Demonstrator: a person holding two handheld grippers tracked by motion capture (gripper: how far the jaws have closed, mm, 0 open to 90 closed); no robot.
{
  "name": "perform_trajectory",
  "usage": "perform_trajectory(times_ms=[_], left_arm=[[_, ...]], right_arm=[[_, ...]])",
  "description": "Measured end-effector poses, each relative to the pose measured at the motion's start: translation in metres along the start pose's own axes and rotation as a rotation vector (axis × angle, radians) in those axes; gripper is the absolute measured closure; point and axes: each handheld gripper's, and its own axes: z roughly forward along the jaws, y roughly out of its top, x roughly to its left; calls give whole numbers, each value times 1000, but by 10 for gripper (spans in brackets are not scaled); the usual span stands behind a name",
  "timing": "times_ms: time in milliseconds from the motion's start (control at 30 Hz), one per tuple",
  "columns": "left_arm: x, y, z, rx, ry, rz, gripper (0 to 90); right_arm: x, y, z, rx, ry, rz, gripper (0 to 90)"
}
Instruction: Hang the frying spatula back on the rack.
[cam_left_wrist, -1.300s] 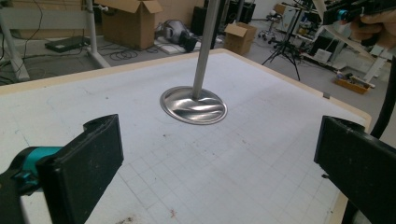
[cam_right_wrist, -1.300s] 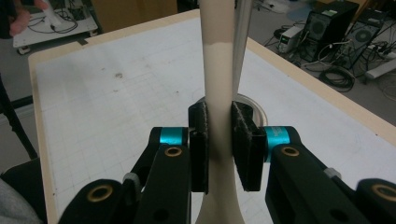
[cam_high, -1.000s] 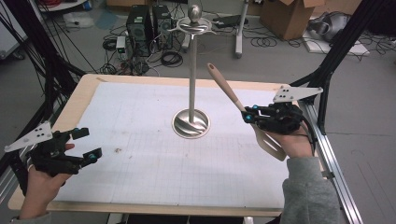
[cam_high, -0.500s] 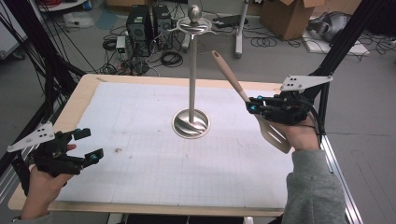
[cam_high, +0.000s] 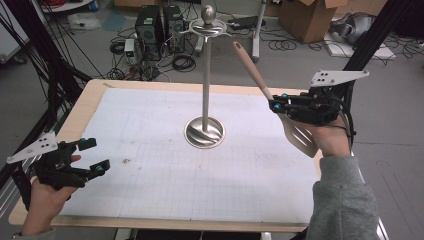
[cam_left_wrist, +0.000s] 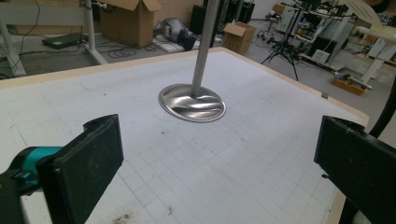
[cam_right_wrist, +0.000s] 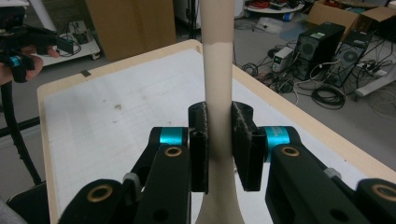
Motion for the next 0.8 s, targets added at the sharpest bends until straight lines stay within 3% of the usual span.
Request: perform_trajectory(times_ms=[433,600,800], left_arm=[[3,-2,-3,-8,5,-12,17],[3,-2,-4,-11,5,-14,17],[3,-2,-3,-6,6,-15,17]], right_arm=[[0,11,4,-12,1,-6,780],[-5,11,2,-25,-1,20,780],[-8,11,4,-39,28,41,780]])
